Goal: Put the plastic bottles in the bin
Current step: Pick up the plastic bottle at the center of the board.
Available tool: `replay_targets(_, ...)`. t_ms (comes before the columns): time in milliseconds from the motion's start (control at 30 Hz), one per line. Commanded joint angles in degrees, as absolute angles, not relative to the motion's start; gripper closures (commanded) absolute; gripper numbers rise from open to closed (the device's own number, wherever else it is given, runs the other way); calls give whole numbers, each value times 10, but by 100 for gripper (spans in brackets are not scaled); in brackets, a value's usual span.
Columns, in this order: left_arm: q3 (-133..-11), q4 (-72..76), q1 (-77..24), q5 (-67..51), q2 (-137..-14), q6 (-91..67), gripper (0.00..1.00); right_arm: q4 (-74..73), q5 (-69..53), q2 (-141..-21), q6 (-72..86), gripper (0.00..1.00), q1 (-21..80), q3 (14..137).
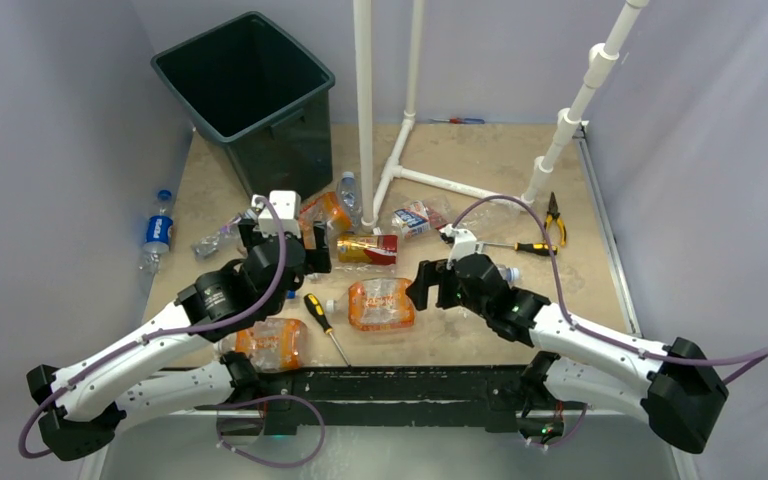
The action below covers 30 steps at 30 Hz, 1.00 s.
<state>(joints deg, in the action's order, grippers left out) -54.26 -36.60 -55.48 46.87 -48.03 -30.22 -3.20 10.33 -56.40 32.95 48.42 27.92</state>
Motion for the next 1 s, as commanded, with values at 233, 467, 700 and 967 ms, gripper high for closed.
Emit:
replay_targets(233,-538,-340,-555,454,-468,-282,2,83,23,-644,330,3,485,279)
replay_targets(467,-537,-343,-555,450,-467,-282,2,89,5,-680,305,4,486,302)
replay_targets(700,-537,-342,-555,447,-467,-284,3,87,-25,-665,339,6,498,281)
replay_targets(967,-539,-342,-555,440,-472,-293,4,-121,231,-525,453,2,506,318)
